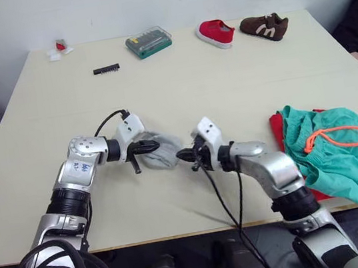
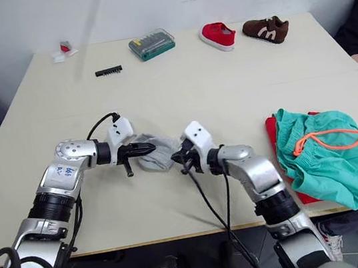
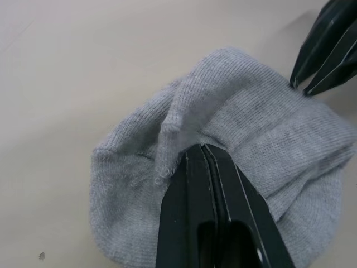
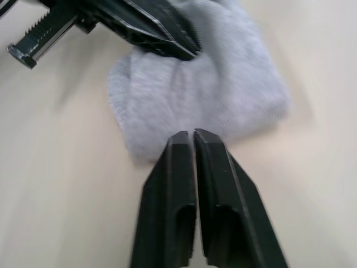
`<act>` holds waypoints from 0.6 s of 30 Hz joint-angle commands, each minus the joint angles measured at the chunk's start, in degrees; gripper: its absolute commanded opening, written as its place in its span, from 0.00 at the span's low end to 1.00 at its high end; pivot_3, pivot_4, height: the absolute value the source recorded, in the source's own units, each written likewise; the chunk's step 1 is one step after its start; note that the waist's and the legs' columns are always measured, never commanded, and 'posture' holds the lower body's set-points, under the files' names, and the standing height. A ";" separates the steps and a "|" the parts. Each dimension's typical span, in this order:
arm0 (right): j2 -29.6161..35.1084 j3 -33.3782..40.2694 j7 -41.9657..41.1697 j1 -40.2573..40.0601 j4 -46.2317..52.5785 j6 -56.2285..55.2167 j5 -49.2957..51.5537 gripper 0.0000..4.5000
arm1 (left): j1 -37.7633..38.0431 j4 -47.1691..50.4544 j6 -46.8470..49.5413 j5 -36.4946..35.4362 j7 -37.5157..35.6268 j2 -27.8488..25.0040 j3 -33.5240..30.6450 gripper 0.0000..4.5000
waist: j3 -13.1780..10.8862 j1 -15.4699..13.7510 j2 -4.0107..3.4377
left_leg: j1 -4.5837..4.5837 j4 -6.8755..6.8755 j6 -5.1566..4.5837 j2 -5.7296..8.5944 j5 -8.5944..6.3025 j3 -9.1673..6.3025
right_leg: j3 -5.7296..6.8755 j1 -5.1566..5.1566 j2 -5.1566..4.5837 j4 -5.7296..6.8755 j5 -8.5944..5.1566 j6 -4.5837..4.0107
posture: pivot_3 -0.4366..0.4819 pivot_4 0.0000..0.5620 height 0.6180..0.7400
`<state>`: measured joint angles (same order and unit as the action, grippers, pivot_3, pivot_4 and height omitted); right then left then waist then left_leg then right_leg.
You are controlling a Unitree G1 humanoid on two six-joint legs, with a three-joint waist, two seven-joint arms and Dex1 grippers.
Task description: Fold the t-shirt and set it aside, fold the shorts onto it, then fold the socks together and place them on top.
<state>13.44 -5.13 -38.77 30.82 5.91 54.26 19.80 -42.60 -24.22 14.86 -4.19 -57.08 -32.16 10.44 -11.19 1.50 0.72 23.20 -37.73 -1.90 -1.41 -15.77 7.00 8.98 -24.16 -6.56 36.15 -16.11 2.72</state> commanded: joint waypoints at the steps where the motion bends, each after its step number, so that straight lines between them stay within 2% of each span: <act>1: -0.36 7.51 0.53 -0.90 3.81 11.63 8.97 0.36 | 1.77 0.54 0.55 0.58 0.21 -0.12 -0.09 0.00 | 0.00 0.07 0.00 | 0.00 0.04 -0.02 0.00 -0.01 -0.01 | 0.00 0.00 0.00 -0.02 0.00 0.00 | 0.48 0.27 1.00; 4: -2.72 11.05 2.87 -0.60 1.19 16.36 11.99 0.60 | 2.68 1.37 0.63 0.58 0.25 -0.15 -0.41 0.00 | 0.00 0.12 0.00 | -0.02 0.11 -0.05 0.00 -0.03 0.00 | 0.00 0.00 0.00 -0.04 0.00 0.00 | 0.48 0.27 1.00; 9: -9.72 16.81 8.68 3.43 -8.15 16.32 13.86 0.99 | 3.69 2.28 0.99 0.66 0.48 -0.20 -0.84 0.00 | 0.00 0.28 -0.01 | -0.13 0.29 -0.07 0.01 0.02 0.05 | 0.00 0.00 0.01 -0.04 0.01 -0.01 | 0.48 0.27 1.00; 12: -12.70 17.90 10.30 6.12 -13.07 14.91 14.67 1.00 | 3.86 2.16 1.10 0.66 0.83 -0.29 -1.26 0.00 | 0.00 0.24 -0.01 | -0.15 0.35 -0.08 0.01 0.05 0.04 | 0.00 -0.01 0.01 -0.04 0.01 -0.02 | 0.48 0.27 1.00; 18: -16.36 13.26 9.73 9.72 -21.28 10.28 12.90 1.00 | 3.77 1.71 0.85 0.73 1.40 -0.70 -2.05 0.00 | 0.01 0.47 -0.01 | -0.17 0.43 0.04 0.02 0.13 0.06 | 0.00 -0.01 0.02 -0.04 0.01 -0.02 | 0.48 0.27 1.00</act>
<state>-1.22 10.82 -29.20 40.01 -12.56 65.71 33.24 -39.84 -21.71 15.21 -4.25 -56.12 -32.22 8.38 -11.19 1.97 0.71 23.02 -37.30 -1.79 -1.40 -15.60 7.06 8.97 -24.17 -6.54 36.10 -16.10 2.71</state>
